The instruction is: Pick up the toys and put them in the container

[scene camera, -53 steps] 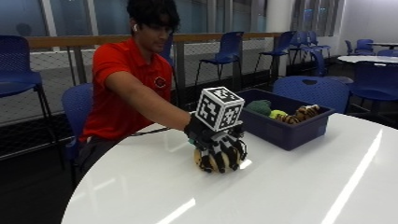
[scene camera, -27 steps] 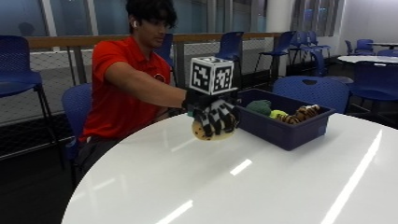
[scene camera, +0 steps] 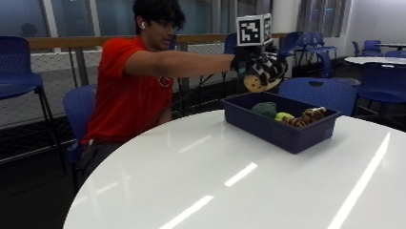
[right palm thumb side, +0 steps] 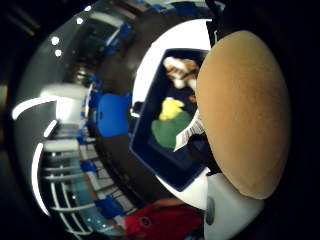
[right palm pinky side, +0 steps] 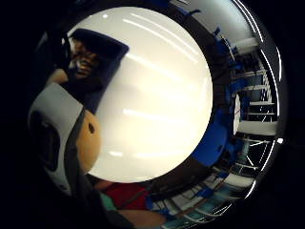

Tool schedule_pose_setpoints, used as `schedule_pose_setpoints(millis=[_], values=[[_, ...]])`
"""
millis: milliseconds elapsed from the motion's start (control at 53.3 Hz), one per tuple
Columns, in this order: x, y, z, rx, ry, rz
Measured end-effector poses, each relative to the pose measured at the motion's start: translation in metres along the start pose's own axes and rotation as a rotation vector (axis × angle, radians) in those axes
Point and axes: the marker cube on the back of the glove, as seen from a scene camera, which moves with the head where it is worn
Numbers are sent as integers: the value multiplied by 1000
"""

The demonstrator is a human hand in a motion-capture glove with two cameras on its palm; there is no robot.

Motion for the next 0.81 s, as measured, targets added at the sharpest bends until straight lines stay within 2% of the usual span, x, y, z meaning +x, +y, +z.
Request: schedule_pose_setpoints(millis=[131,281,431,581,806], values=[[-57,-10,2,8,-12,-57],[-75,-14,16,-10,9,-58],[-69,-10,32,-148,1,-36],[-54,-2,23,-114,-31,-90],[-9,18,17,-119,15,-47]])
